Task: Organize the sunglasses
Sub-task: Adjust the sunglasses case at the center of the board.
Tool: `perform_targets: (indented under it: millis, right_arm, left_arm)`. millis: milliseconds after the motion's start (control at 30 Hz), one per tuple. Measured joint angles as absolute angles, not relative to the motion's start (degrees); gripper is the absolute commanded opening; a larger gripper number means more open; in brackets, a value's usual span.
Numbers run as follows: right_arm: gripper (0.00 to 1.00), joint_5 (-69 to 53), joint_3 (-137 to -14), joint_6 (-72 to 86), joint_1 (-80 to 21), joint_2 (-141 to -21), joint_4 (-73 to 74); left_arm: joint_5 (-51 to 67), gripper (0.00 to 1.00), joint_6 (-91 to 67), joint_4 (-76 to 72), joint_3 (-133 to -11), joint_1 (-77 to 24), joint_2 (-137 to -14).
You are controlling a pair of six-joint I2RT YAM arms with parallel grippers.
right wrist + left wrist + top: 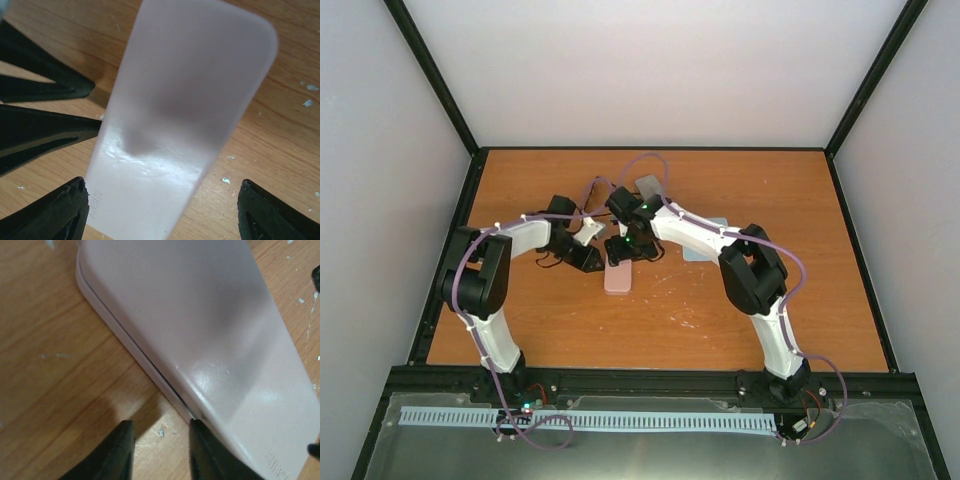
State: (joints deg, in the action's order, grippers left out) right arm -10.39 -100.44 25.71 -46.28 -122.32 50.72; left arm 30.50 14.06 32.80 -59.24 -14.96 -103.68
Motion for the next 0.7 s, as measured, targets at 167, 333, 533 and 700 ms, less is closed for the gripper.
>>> perform_targets:
  millis: [167, 333, 533, 700]
  right_arm:
    - [0.80, -9.63, -100.44, 24.45, -47.40, -122.34, 51.59]
    - [0.81, -9.37, -101.60, 25.32, -47.66, -123.63, 51.94]
    - [0.85, -8.78, -103.20, 27.46, -47.66, -125.75, 52.47]
    - [0.91, -7.92, -106.10, 28.62, -47.68, -127.42, 53.71]
  left_arm:
    - [29.30, 0.43, 14.04, 32.53, -59.77, -14.61, -102.48]
    - [27.42, 0.43, 15.25, 32.95, -59.72, -10.63, -97.10]
    - [25.19, 0.43, 17.91, 32.99, -59.20, -3.53, -91.66]
    - [24.60, 0.43, 19.20, 33.04, -57.76, -2.98, -91.50]
